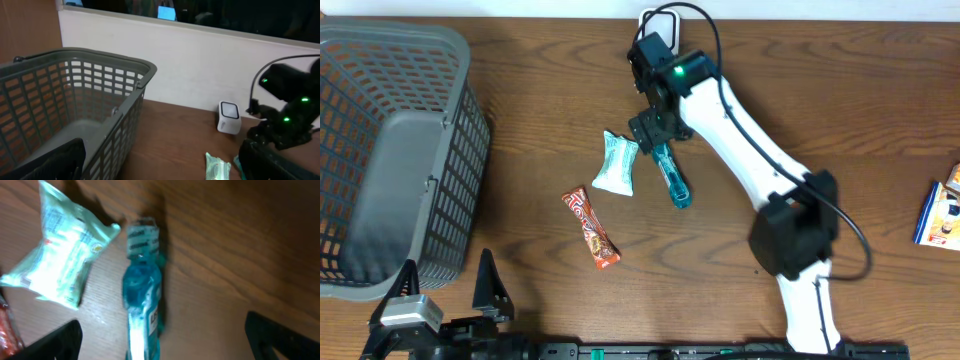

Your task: Scan the item barcode

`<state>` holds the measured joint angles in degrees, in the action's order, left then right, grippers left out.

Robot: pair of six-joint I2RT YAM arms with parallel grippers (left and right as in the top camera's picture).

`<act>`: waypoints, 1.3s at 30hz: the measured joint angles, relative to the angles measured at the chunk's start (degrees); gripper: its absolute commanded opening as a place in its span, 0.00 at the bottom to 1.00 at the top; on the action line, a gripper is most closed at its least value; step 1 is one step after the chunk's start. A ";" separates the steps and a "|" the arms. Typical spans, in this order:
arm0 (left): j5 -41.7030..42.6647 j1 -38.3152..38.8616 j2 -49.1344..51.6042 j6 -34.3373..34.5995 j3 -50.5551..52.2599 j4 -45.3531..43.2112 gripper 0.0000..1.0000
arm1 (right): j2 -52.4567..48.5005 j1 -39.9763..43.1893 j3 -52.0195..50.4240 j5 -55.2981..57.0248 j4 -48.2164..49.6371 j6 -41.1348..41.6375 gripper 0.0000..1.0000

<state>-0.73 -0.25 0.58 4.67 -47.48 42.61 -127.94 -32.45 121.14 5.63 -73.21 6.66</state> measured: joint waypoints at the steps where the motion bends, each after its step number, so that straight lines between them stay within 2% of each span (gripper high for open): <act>1: 0.00 0.00 0.00 0.00 0.00 0.04 0.98 | -2.21 0.15 2.51 -0.15 -1.73 -0.63 0.95; 4: 0.00 0.00 0.00 0.00 0.00 0.00 0.98 | -7.02 0.11 6.78 -0.90 -3.67 -1.99 0.93; 13: -0.02 0.00 0.00 0.02 0.00 0.00 0.98 | -13.79 -0.07 7.54 -1.68 -3.45 -3.58 0.80; 24: 0.00 0.00 0.00 0.00 0.00 0.00 0.98 | -15.17 -0.02 7.67 -3.15 1.20 -4.35 0.70; 32: 0.00 0.00 0.00 0.02 0.00 0.00 0.98 | -15.91 -0.04 7.85 -4.20 0.72 -4.33 0.65; 39: 0.00 0.00 0.00 0.02 0.00 0.00 0.98 | -18.51 -0.02 8.61 -4.57 -0.35 -4.31 0.40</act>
<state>-0.73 -0.25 0.58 4.69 -47.48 42.61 -146.45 -32.47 129.75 1.06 -73.56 2.35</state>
